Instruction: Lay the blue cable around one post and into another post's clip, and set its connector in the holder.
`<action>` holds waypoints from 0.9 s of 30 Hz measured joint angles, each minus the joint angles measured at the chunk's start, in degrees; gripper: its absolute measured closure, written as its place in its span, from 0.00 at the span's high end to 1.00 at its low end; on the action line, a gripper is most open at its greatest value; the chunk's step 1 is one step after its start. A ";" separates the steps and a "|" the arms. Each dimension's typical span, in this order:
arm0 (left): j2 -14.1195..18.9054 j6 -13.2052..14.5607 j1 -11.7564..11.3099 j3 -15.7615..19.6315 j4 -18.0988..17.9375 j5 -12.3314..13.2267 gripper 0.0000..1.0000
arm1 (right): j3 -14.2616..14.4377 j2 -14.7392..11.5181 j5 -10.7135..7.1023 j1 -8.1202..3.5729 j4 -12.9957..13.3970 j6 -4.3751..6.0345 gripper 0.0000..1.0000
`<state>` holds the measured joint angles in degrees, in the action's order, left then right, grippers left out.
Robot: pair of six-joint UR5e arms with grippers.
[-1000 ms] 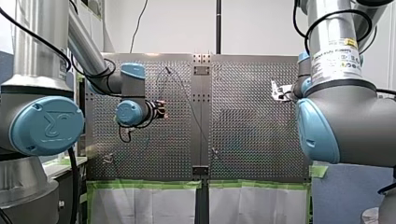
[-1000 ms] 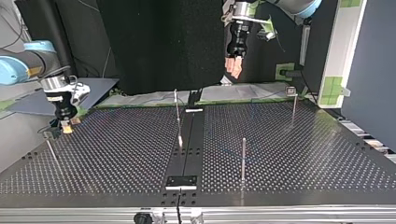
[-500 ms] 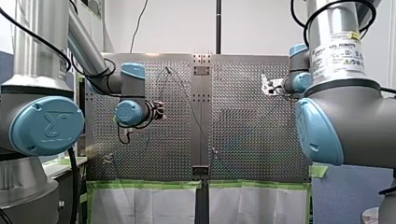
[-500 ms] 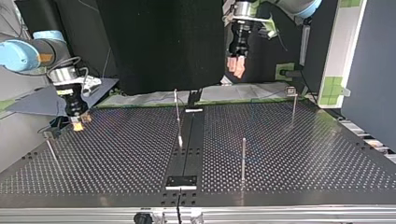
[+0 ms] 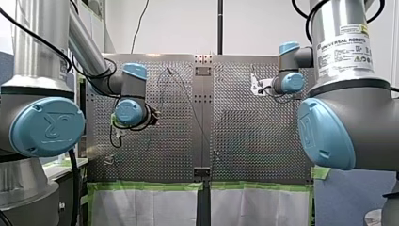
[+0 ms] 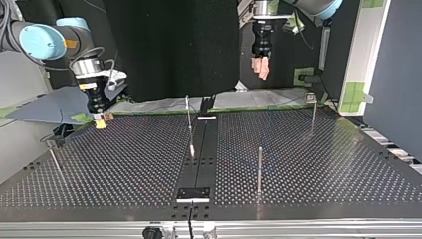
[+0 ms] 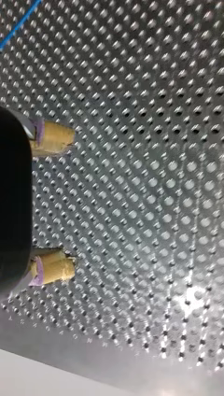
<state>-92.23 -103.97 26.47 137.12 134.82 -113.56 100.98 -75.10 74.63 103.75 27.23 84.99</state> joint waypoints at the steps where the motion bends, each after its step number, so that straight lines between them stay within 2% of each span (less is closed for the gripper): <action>1: 0.00 0.00 0.01 0.01 0.04 -0.34 1.00 | 0.39 -0.02 0.39 0.39 0.24 0.03 0.99; 11: 0.00 -0.58 -0.03 0.00 0.07 -0.99 1.00 | 5.29 0.00 5.35 5.34 2.44 0.34 0.99; 15: 0.00 -1.15 -0.06 0.00 0.03 -0.94 1.00 | 6.23 0.03 7.33 7.32 3.23 0.61 0.99; 18: 0.00 -1.32 -0.12 -0.07 -0.04 -0.86 1.00 | 6.42 0.06 8.52 8.79 4.16 1.28 0.99; 23: 0.00 -1.39 -0.21 -0.32 -0.01 -0.83 1.00 | 6.76 0.07 9.19 11.38 5.43 2.98 0.99; 27: 0.00 -1.47 -0.31 -0.36 -0.13 -0.72 1.00 | 7.61 0.14 9.65 13.18 6.60 3.59 0.99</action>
<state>-92.22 -105.44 26.16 136.76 134.69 -114.28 108.59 -74.96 84.28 116.94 33.83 88.58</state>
